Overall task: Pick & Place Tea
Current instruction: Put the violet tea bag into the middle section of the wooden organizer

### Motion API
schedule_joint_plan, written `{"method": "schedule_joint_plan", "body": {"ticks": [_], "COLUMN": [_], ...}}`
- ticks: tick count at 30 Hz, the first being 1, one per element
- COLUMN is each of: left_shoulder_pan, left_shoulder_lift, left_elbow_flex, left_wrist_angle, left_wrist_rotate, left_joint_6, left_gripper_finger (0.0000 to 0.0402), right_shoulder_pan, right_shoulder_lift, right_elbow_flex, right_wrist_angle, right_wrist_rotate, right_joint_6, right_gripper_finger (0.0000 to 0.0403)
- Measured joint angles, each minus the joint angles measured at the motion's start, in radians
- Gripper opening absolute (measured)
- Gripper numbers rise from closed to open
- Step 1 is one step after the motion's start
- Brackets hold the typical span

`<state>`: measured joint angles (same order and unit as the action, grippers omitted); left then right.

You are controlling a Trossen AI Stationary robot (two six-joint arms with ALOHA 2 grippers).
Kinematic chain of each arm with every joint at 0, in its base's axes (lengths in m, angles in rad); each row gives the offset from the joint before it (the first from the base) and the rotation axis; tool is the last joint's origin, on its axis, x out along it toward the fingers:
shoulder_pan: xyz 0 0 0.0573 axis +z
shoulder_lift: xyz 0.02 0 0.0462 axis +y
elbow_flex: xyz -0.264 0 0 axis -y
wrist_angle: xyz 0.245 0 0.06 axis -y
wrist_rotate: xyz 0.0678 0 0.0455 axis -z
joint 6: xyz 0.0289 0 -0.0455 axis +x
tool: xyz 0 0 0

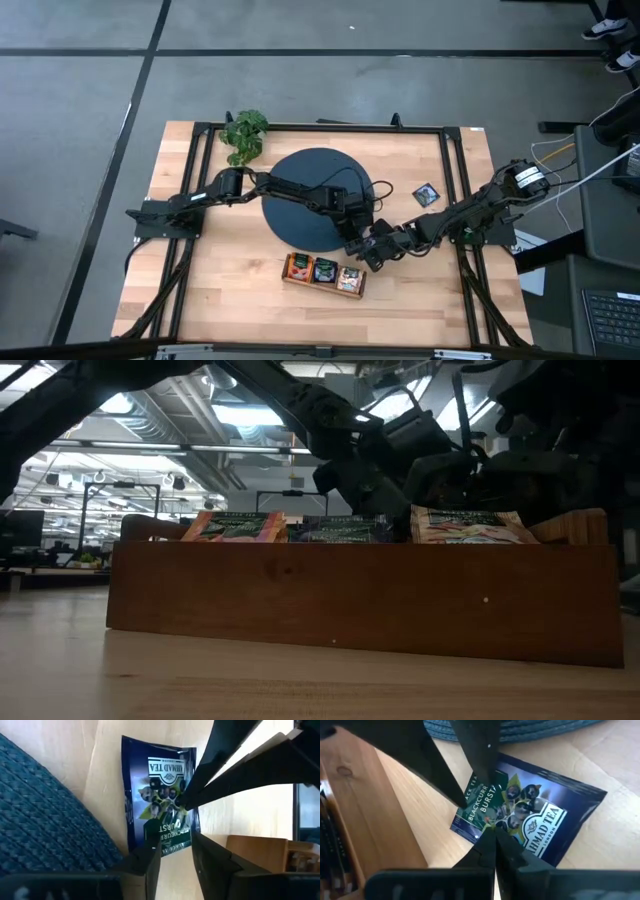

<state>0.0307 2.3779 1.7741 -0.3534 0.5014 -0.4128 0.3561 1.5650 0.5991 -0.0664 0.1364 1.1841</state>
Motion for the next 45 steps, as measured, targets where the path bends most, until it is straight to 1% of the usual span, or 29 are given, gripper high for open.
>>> {"method": "schedule_joint_plan", "body": {"ticks": [5,12,16,19,22,24,26,28,30,33,36,38,40,42,45], "left_shoulder_pan": [0.005,0.006,0.003,0.003,-0.003,-0.004,-0.004,-0.004,-0.004,-0.004,-0.004,-0.004,-0.004,-0.004,-0.007], "left_shoulder_lift": [0.000,0.000,-0.001,-0.002,-0.004,-0.007,-0.007,-0.007,-0.006,-0.006,-0.005,-0.004,-0.004,-0.004,-0.004], "left_elbow_flex": [0.000,0.000,0.002,0.003,0.005,0.005,0.005,0.004,0.003,0.003,0.002,0.002,0.002,0.002,0.001], "left_wrist_angle": [-0.008,-0.025,-0.047,-0.066,-0.098,-0.128,-0.139,-0.140,-0.138,-0.136,-0.129,-0.118,-0.118,-0.118,-0.119], "left_wrist_rotate": [-0.008,-0.025,-0.072,-0.082,-0.112,-0.112,-0.110,-0.112,-0.111,-0.112,-0.111,-0.111,-0.112,-0.112,-0.114], "left_joint_6": [0.025,0.033,0.034,0.037,0.073,0.088,0.094,0.095,0.095,0.098,0.097,0.097,0.095,0.091,0.086], "left_gripper_finger": [0.0087,0.0008,0.0003,0.0002,0.0002,0.0002,0.0002,0.0002,0.0002,0.0001,0.0002,0.0002,0.0001,0.0002,0.0002], "right_shoulder_pan": [0.000,-0.001,-0.001,-0.001,-0.002,-0.001,0.000,0.003,0.011,0.013,0.009,0.005,0.005,0.008,0.010], "right_shoulder_lift": [0.000,0.000,0.000,0.000,-0.019,-0.050,-0.096,-0.148,-0.196,-0.240,-0.226,-0.204,-0.181,-0.177,-0.187], "right_elbow_flex": [0.000,0.000,0.001,0.001,-0.002,-0.006,-0.006,-0.003,-0.004,-0.002,-0.003,-0.003,-0.003,-0.003,-0.003], "right_wrist_angle": [-0.002,-0.013,-0.027,-0.028,-0.037,-0.062,-0.077,-0.106,-0.157,-0.183,-0.219,-0.213,-0.210,-0.223,-0.220], "right_wrist_rotate": [0.000,0.002,0.005,-0.010,-0.051,-0.094,-0.115,-0.106,-0.065,0.006,0.037,0.024,0.003,0.000,0.002], "right_joint_6": [-0.010,-0.011,-0.011,-0.012,-0.008,0.017,0.052,0.088,0.117,0.139,0.165,0.170,0.187,0.216,0.244], "right_gripper_finger": [0.0000,0.0000,0.0000,0.0000,0.0005,0.0013,0.0023,0.0030,0.0034,0.0030,0.0015,0.0006,0.0006,0.0017,0.0051]}}
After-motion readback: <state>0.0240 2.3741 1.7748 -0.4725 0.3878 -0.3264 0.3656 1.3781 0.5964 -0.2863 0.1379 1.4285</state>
